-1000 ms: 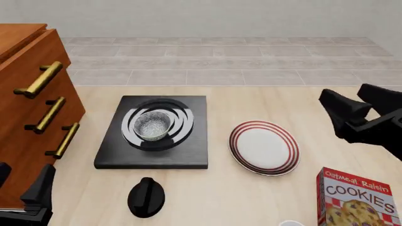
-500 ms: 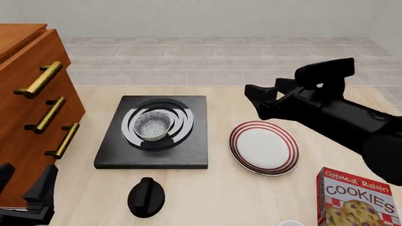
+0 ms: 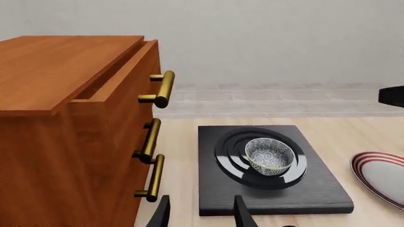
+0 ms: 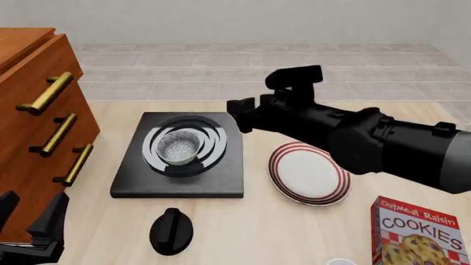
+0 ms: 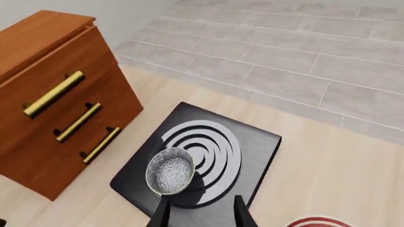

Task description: Pick the akita bowl on the stove and place it on the plate.

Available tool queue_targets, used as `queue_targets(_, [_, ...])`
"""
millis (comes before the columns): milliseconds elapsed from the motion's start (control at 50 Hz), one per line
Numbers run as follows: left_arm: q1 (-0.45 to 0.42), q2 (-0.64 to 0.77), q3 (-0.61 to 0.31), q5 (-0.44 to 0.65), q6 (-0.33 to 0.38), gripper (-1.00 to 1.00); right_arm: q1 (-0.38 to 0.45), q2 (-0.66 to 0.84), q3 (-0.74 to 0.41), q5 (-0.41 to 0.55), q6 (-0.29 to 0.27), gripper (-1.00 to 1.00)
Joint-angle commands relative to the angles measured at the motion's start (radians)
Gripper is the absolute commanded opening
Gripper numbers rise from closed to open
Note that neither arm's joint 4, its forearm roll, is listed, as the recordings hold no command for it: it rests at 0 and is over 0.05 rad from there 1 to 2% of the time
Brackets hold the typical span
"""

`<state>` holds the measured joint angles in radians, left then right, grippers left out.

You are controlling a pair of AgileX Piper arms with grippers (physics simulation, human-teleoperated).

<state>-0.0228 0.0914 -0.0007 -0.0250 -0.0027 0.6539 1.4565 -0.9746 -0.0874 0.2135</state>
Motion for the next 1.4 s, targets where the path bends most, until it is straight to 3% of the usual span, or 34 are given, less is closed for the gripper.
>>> queue_targets(20, [0.002,-0.001,0.0,-0.001,-0.006,1.0,0.029,0.136,-0.111,0.0,0.024,1.0])
queue_targets(120, [-0.004,-0.009,0.0,0.009,-0.005,1.0,0.045,0.195,-0.145,-0.002,0.071,1.0])
queue_targets(220, [0.003,-0.006,0.0,0.007,-0.019,1.0,0.055,0.256,-0.171,-0.001,0.036,1.0])
queue_targets(700, [-0.005,0.023,0.0,-0.01,-0.022,1.0,0.052,0.447,-0.312,0.046,0.038,1.0])
queue_targets(1400, [-0.012,0.027,0.0,-0.012,-0.016,1.0,0.089,0.578,-0.343,0.017,0.058,1.0])
